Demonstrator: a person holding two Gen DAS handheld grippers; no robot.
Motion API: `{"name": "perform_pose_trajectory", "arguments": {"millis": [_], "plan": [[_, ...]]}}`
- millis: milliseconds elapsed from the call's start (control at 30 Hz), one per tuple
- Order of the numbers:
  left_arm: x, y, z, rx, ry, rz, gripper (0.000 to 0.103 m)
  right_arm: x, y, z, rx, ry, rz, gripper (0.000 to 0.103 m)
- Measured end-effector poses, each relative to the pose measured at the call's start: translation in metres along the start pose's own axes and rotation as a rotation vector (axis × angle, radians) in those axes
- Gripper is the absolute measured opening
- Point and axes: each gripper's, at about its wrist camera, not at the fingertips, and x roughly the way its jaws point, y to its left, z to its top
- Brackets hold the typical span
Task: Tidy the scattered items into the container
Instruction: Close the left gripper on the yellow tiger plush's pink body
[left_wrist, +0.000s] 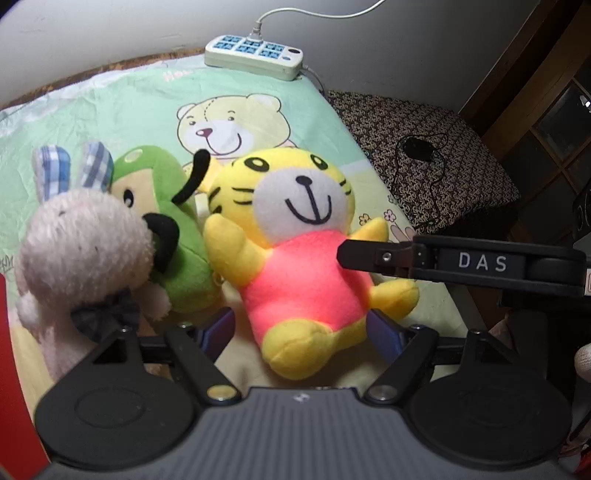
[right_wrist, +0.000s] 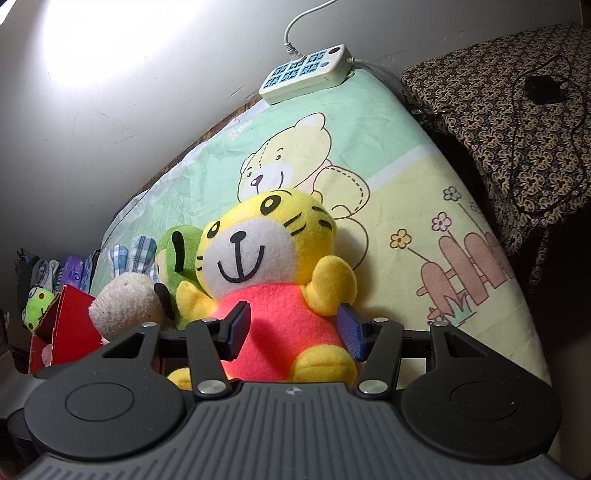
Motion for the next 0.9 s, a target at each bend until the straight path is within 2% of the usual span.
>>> {"name": "perform_pose_trajectory", "arguments": {"millis": [100,267,400,533,667,767,900], "plan": [[0.012,0.003,0.001,0.004,0.024,0.010,0.069,0.013,-0.005,0.000,0.043,0.030,0.025,0.057],[0.021,0.010,0.005,-0.016,0.036,-0.019,0.070,0.025,-0.009,0.003,0.060,0.039,0.046,0.059],[0.027,0.012,0.006,-0.010,0.043,-0.017,0.070,0.034,-0.009,0.001,0.053,0.060,0.067,0.053],[0.029,0.013,0.005,-0.013,0.040,-0.018,0.070,0.039,-0.009,0.003,0.032,0.081,0.072,0.052],[0.022,0.002,0.002,0.034,0.024,-0.007,0.065,0.031,-0.014,0.000,0.075,0.074,0.097,0.044],[0.020,-0.010,-0.005,0.092,0.020,0.021,0.064,0.021,-0.009,-0.006,0.041,0.064,0.089,0.041],[0.011,-0.018,-0.013,0.106,0.030,0.003,0.062,0.006,-0.003,-0.014,0.009,0.063,0.074,0.040]]}}
